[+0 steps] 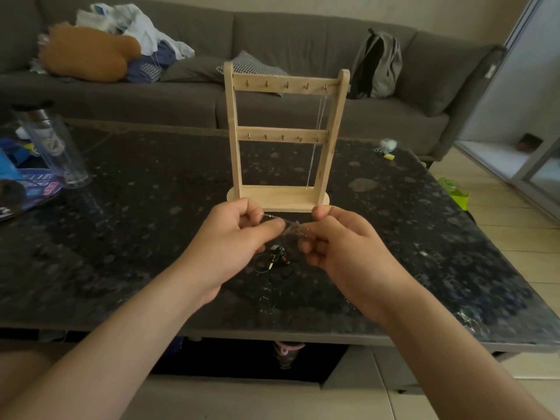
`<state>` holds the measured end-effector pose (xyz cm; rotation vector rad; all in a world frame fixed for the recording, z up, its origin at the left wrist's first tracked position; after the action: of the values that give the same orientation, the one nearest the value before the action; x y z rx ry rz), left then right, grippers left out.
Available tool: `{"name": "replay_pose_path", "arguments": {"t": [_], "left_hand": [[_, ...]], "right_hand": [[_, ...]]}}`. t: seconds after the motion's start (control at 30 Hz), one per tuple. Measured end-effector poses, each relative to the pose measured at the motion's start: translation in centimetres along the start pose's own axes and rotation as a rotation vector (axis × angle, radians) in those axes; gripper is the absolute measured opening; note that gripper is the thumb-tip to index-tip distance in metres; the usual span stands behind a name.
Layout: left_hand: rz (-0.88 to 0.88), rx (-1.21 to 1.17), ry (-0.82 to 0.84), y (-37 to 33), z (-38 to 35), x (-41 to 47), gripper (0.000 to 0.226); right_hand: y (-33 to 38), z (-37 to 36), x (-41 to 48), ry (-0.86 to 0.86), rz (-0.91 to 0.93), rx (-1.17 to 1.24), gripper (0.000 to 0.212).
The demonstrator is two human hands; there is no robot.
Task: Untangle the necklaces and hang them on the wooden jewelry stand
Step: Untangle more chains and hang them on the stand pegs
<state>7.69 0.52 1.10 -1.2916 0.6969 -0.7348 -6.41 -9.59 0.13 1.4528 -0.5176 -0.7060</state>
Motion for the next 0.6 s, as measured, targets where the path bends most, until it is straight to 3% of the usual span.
{"name": "replay_pose_path", "arguments": {"t": [0.17,0.3,0.37,0.6], "left_hand": [[-0.027,0.022,-0.138,0.1,1.6,0.1,0.035],[0.055,-0.414,-0.091,1.5,1.1,0.9,0.037],[0.086,-0.514,-0.045,1.6,0.4,0.8,0.037],[0.042,-0.341,-0.039,1.3,-0.1,0.5,0.019]], "right_hand": [[0.7,0.1,-0.7,-0.033,0.011,-0.276,0.021],[0.8,-0.5,-0.9,0.011,0.008,-0.407,0.02],[0.7,-0.9,-0.9,0.04,0.012,-0.473,0.021],[0.2,-1.5,-0.9,0.084,0.007,-0.628,0.024]]}}
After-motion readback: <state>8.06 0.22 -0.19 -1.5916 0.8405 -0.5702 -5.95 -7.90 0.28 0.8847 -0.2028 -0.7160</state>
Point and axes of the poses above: each hand's wrist, its own x-axis towards the middle knuckle, its own z-axis out of the back of the hand, y = z × x, the point moved 10 cm from there along x, towards the middle knuckle, and after that the axes turned 6 degrees about -x, right-handed, at the moved point
